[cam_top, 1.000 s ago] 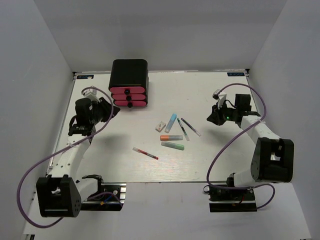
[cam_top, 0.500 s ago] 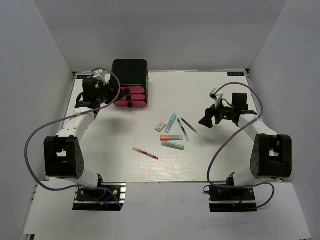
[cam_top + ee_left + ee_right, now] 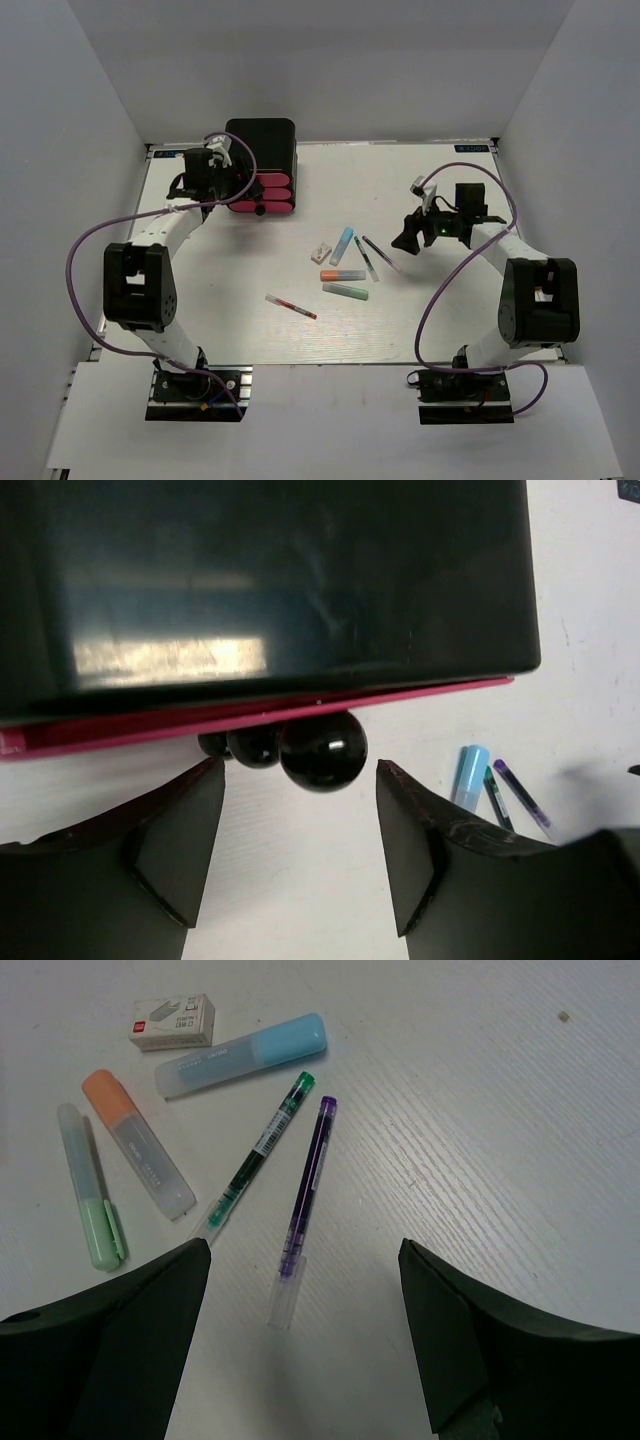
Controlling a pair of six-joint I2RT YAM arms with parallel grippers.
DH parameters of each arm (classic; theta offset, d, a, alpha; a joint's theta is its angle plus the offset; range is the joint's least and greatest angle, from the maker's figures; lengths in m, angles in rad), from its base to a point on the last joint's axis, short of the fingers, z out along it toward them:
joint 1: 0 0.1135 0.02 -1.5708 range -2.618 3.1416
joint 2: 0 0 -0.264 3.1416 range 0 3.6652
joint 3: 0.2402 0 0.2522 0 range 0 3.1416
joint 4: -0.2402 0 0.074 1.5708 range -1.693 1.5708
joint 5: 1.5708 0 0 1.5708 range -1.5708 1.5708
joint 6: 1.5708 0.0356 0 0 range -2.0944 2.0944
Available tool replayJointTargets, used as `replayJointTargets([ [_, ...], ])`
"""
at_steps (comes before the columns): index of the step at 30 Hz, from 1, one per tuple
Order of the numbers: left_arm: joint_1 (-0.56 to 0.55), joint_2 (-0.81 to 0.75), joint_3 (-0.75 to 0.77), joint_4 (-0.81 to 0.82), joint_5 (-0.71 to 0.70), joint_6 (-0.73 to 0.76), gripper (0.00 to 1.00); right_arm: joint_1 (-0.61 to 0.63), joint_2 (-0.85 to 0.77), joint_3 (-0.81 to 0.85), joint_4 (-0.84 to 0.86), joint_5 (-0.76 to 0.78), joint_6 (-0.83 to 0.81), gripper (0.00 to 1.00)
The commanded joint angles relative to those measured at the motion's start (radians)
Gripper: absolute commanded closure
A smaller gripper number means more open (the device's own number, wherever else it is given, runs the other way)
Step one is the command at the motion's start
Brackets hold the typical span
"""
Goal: Sort the stationery into containers
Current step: Open the drawer in the storage box.
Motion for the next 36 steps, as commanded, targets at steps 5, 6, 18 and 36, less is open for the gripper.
replayJointTargets([
  [5, -0.023, 0.036, 0.088, -0.001, -0.095, 0.018, 0.26, 0.019, 0.019, 0.049, 0.035, -0.014, 0.005, 0.18],
  [6, -0.023, 0.036, 0.088, -0.001, -0.114, 0.018, 0.26, 0.023, 0.022, 0.051, 0.032, -0.015, 0.005, 0.18],
  [18, -0.042, 0.001, 0.032, 0.011, -0.115, 0.009, 0.73, 0.057, 0.034, 0.060, 0.015, -0.006, -0.056, 0.25],
  [36, -0.051, -0.244, -0.191, 0.039, -0.092, -0.020, 0.20, 0.181, 0.132, 0.161, -0.125, -0.110, -0.418, 0.25],
])
